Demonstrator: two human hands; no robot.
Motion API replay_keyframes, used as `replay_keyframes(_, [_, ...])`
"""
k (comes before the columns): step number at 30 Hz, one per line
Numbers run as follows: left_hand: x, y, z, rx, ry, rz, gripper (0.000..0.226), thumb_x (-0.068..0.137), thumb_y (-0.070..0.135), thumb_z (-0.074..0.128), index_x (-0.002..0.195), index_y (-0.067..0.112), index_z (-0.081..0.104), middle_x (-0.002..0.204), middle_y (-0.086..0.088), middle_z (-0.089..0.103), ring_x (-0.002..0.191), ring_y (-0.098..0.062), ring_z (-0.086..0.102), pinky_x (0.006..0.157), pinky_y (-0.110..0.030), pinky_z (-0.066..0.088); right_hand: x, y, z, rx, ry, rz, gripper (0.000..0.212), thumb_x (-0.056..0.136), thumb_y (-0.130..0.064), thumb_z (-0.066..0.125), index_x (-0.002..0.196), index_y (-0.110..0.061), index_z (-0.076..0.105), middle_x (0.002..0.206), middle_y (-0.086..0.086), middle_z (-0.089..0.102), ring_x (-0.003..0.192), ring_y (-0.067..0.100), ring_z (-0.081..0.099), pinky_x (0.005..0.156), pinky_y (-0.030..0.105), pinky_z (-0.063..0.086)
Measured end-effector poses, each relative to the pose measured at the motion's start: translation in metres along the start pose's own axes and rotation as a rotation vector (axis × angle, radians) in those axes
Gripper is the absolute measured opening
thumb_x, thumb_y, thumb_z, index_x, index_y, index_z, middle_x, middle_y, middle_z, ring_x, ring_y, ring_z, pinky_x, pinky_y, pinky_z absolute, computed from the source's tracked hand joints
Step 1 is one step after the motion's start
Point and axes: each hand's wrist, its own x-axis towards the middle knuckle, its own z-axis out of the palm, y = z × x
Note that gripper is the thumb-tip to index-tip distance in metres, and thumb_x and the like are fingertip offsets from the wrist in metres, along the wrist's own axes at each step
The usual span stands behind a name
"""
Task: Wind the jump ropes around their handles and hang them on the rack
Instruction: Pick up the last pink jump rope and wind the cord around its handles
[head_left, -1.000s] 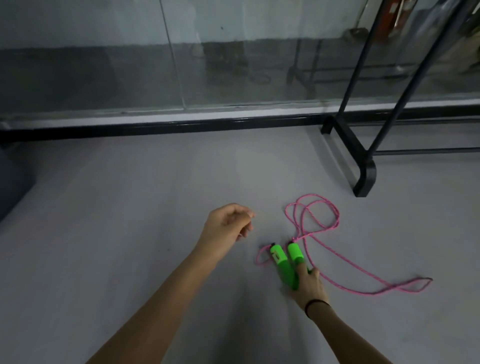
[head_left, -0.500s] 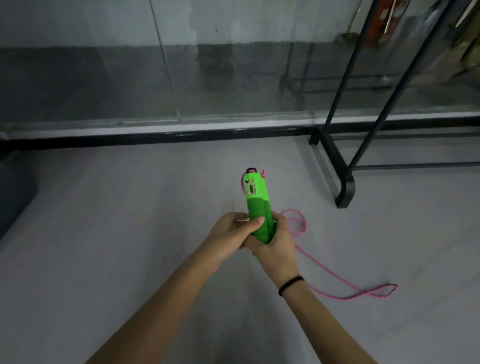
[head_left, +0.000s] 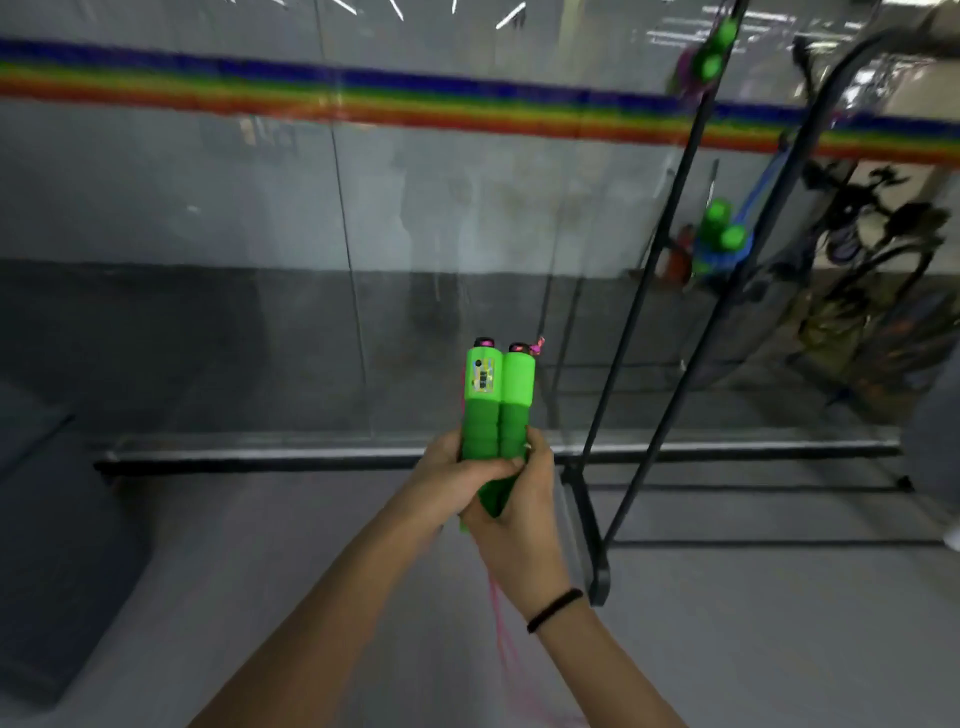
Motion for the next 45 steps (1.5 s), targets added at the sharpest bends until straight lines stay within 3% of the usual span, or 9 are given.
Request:
replay_keyframes(6, [-0.031,0.158,-0.012,-0.111,-0.070,0.043,0.017,0.080,0.000,0.063,0.092,0.010,0.069,0.073,-0.002,0.074,0.068,-0.015,0.068,0.060,-0.021,0.054,0.037,-0.165,-0.034,-0.116,-0.259,-0.106,0.050,0.068,-0.018,0.074,0.107,-0.036,0.047,0.105,-0.011,0.062,0.095,-0.003,0.059,0.079,0.012,0.047])
replay_keyframes(9, [-0.044,0.203,-0.019,-0.103,-0.124,0.080,0.021,0.082,-0.003,0.058,0.099,0.005,0.066,0.075,-0.004,0.074,0.065,-0.017,0.069,0.059,-0.026,0.056,0.064,-0.201,-0.051,-0.236,-0.136,-0.156,0.011,0.082,-0.025,0.064,0.086,-0.034,0.058,0.085,-0.011,0.066,0.081,0.001,0.061,0.079,0.021,0.047])
replay_keyframes(14, [-0.058,0.251,-0.037,-0.023,-0.233,0.128,0.022,0.083,-0.002,0.056,0.102,0.009,0.063,0.082,-0.007,0.074,0.062,-0.018,0.068,0.061,-0.026,0.056,0.117,-0.241,-0.053,-0.240,0.126,-0.279,0.007,0.091,-0.013,0.050,0.088,-0.016,0.056,0.087,0.001,0.060,0.083,0.014,0.055,0.071,0.008,0.039])
replay_keyframes(19, [-0.071,0.274,-0.056,0.039,-0.327,0.121,0.025,0.083,-0.002,0.056,0.102,0.011,0.064,0.085,-0.005,0.075,0.068,-0.016,0.069,0.066,-0.024,0.057,0.145,-0.257,-0.025,0.192,-0.165,0.003,0.035,0.098,-0.031,0.030,0.115,-0.011,0.053,0.098,0.000,0.064,0.090,0.012,0.059,0.082,0.027,0.046])
replay_keyframes(22, [-0.075,0.278,-0.067,0.033,-0.357,0.126,0.025,0.081,-0.001,0.056,0.103,0.009,0.064,0.086,-0.007,0.074,0.069,-0.016,0.068,0.068,-0.028,0.058,0.135,-0.249,-0.005,0.194,-0.343,0.048,0.047,0.098,-0.038,0.020,0.088,-0.014,0.059,0.065,-0.006,0.069,0.062,0.010,0.064,0.067,0.030,0.046])
replay_keyframes(27, [-0.081,0.283,-0.084,0.045,-0.340,0.132,0.029,0.069,0.007,0.065,0.098,0.008,0.066,0.085,-0.006,0.074,0.071,-0.016,0.069,0.072,-0.032,0.058,0.105,-0.225,0.015,0.354,-0.498,0.106,0.064,0.096,-0.047,0.012,0.056,-0.022,0.056,0.043,-0.001,0.039,0.035,0.008,0.028,0.045,0.024,0.026])
replay_keyframes(33, [-0.079,0.285,-0.102,0.166,-0.123,0.175,0.027,0.075,0.001,0.067,0.101,0.007,0.066,0.085,-0.004,0.074,0.067,-0.014,0.069,0.059,-0.023,0.055,0.065,-0.216,0.007,-0.175,-0.469,-0.130,0.039,0.099,-0.028,0.029,0.075,-0.013,0.055,0.048,-0.011,0.038,0.039,0.002,0.036,0.043,0.016,0.035])
replay_keyframes(39, [-0.081,0.263,-0.088,0.933,0.010,0.387,0.019,0.072,0.012,0.071,0.067,0.025,0.058,0.063,0.007,0.058,0.065,-0.011,0.058,0.059,-0.026,0.045,0.055,-0.275,-0.012,-0.985,-0.761,-0.426,0.035,0.097,-0.031,0.035,0.095,-0.008,0.061,0.093,0.016,0.065,0.090,0.028,0.060,0.079,0.032,0.043])
replay_keyframes(45, [-0.091,0.264,-0.072,1.514,-0.244,0.409,0.017,0.077,0.022,0.066,0.093,0.023,0.061,0.079,0.010,0.059,0.085,-0.015,0.059,0.064,-0.025,0.034,0.080,-0.323,-0.034,-1.072,-0.923,-0.459,0.022,0.083,-0.037,0.062,0.076,-0.017,0.067,0.052,-0.011,0.051,0.049,0.004,0.046,0.051,0.018,0.032])
